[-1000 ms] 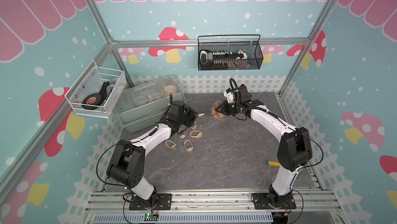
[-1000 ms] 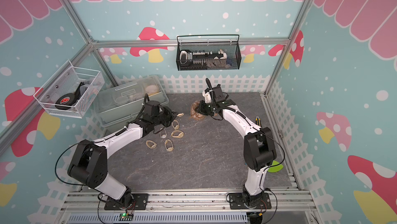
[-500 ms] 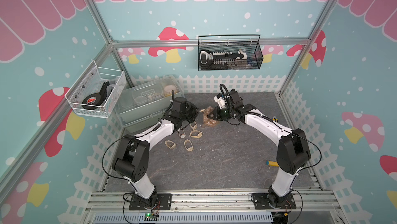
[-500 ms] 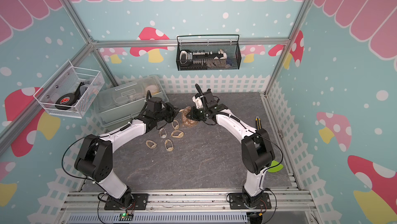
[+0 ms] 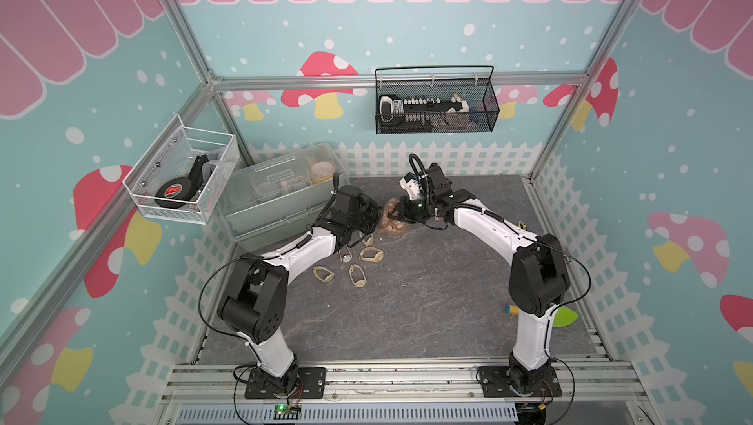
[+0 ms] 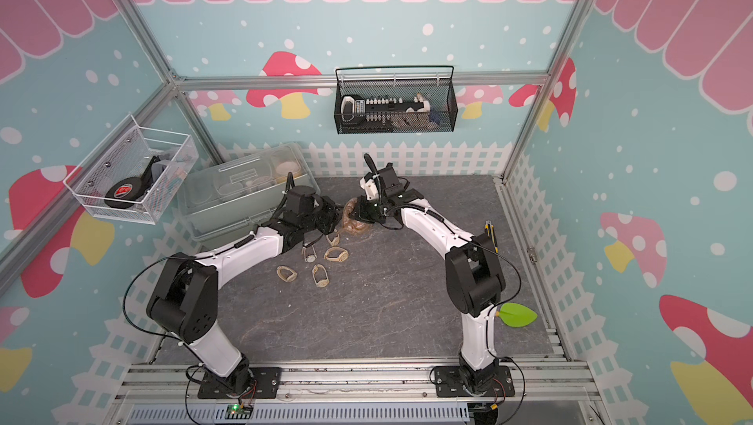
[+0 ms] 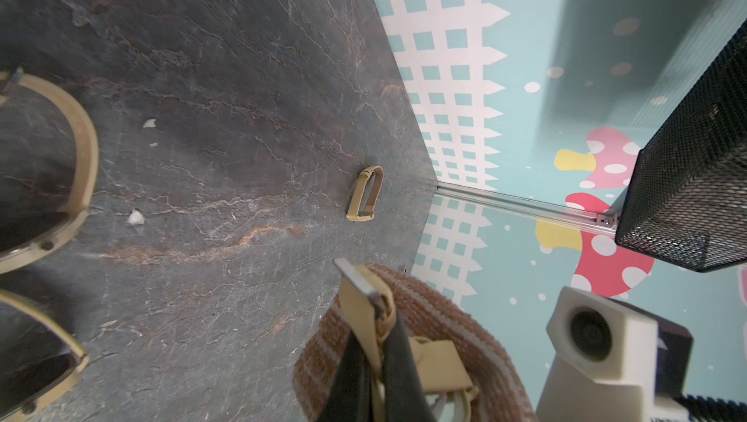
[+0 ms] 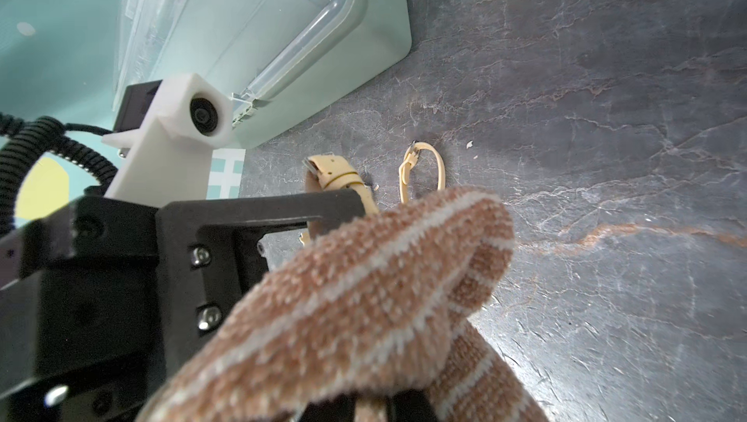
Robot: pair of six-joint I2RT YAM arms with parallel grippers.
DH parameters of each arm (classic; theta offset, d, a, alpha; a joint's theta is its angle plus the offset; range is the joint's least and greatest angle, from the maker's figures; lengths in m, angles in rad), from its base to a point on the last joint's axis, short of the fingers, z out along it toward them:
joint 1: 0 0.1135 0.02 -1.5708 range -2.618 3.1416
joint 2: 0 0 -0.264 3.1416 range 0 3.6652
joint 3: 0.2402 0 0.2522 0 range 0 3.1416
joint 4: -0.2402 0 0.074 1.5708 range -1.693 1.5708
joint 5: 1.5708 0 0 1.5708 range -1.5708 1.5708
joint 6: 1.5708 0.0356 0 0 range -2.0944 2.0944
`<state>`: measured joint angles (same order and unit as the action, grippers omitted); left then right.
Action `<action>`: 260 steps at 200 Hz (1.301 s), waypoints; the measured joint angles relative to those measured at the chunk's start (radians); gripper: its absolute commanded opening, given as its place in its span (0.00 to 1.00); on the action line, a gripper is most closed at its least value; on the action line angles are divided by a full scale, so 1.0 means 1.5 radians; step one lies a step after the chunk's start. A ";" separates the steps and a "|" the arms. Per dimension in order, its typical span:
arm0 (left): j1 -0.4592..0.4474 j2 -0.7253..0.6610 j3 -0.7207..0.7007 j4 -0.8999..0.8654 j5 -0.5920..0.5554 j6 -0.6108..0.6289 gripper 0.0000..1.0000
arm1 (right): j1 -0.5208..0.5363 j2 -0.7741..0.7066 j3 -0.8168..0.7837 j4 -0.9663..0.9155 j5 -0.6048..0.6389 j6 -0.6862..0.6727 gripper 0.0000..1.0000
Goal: Wipe the watch dial
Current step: Wipe the dirt from the watch dial.
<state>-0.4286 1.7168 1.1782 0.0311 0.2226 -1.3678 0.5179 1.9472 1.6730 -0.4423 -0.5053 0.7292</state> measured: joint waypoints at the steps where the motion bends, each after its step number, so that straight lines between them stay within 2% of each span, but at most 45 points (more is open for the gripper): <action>1: 0.000 0.000 0.001 -0.002 0.000 0.002 0.00 | 0.000 0.001 0.002 -0.001 0.000 0.000 0.00; 100: -0.003 -0.027 -0.003 -0.037 -0.024 0.063 0.00 | -0.029 0.086 0.172 -0.123 -0.002 -0.029 0.00; 125: -0.019 -0.054 -0.030 -0.057 0.012 0.070 0.00 | -0.057 0.113 0.233 -0.100 0.005 -0.032 0.00; 158: -0.023 -0.069 -0.050 -0.066 0.042 0.067 0.00 | -0.090 0.110 0.246 -0.081 0.009 -0.035 0.00; 196: 0.009 -0.070 -0.055 -0.053 0.047 0.055 0.00 | -0.103 0.062 0.156 -0.066 0.012 -0.045 0.00; 260: 0.009 -0.063 -0.053 -0.024 0.058 0.036 0.00 | -0.098 -0.051 -0.067 0.002 0.005 -0.024 0.00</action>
<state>-0.4145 1.6222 1.0981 -0.0055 0.3092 -1.3136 0.3714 1.8706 1.5726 -0.4397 -0.4980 0.6926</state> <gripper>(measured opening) 0.048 0.081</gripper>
